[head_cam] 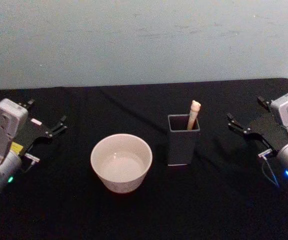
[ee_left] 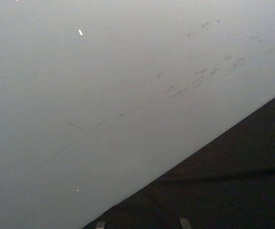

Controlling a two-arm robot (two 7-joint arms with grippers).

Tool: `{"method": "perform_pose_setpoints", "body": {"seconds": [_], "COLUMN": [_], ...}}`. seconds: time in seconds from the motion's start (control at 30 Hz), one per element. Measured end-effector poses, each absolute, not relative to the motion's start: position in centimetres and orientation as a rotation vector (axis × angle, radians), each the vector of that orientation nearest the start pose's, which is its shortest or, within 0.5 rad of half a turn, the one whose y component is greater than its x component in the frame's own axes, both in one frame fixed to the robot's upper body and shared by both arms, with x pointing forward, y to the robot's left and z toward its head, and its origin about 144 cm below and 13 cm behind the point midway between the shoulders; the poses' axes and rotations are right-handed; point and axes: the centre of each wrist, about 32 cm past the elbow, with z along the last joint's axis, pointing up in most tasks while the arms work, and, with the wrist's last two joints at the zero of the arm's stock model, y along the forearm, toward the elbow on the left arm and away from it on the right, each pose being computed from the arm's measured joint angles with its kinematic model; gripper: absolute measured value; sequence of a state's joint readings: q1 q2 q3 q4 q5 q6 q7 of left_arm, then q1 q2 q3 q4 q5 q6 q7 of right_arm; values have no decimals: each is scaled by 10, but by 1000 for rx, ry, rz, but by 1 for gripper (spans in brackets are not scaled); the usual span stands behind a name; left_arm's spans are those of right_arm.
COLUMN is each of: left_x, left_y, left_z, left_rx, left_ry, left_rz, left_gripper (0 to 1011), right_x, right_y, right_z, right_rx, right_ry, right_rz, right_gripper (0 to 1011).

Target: Pick up the stirring spoon with one hand, stir inside the cup, then place it back in its original position.

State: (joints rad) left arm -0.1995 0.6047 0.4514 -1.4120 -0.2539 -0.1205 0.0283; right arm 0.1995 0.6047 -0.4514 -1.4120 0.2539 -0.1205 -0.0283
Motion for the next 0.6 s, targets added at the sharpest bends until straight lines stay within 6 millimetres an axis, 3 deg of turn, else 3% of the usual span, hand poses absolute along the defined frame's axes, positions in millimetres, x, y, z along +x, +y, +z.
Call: {"method": "perform_pose_setpoints", "body": {"seconds": [0.6], "left_x": [489], "left_y": [310], "left_z": [1140], "left_rx": [304], "left_ry": [-285], "left_rz": [1248], "left_gripper": [1001], "right_x": [489], "right_y": [-310], "right_z": [1140], "right_rx": [-305], "right_ry": [-285], "right_rz": [-1248], "right_gripper": [1000]}}
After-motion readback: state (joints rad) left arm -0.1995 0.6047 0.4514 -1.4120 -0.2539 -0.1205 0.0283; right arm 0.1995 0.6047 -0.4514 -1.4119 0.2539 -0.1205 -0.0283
